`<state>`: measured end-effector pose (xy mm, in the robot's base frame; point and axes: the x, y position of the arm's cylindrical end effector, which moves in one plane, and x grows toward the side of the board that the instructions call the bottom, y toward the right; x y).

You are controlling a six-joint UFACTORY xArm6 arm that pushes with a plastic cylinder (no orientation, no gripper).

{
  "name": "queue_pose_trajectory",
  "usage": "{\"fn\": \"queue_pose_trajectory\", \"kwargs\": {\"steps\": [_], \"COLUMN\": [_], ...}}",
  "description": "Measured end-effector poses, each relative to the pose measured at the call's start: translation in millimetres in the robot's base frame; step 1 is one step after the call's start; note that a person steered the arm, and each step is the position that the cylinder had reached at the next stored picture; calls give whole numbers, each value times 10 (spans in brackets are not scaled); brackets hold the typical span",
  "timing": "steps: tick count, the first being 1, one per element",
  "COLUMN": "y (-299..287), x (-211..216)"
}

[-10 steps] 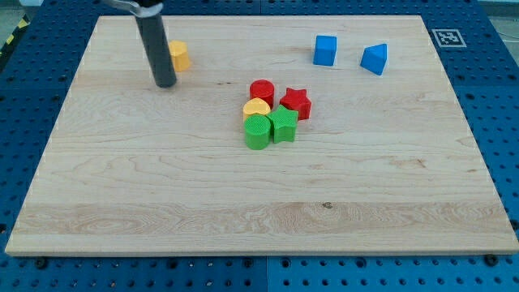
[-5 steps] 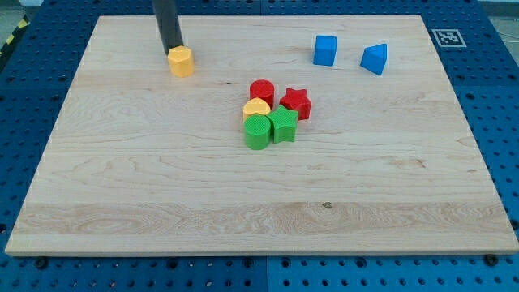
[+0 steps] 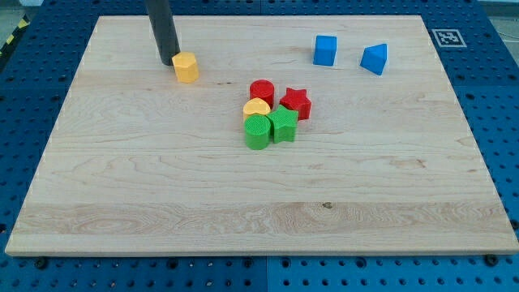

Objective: Place yellow heart left side of red circle

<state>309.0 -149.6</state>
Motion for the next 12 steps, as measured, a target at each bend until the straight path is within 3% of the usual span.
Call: {"fn": "queue_pose_trajectory", "kwargs": {"steps": [5,8,12], "y": [131,565,417], "x": [-49,185,442]}}
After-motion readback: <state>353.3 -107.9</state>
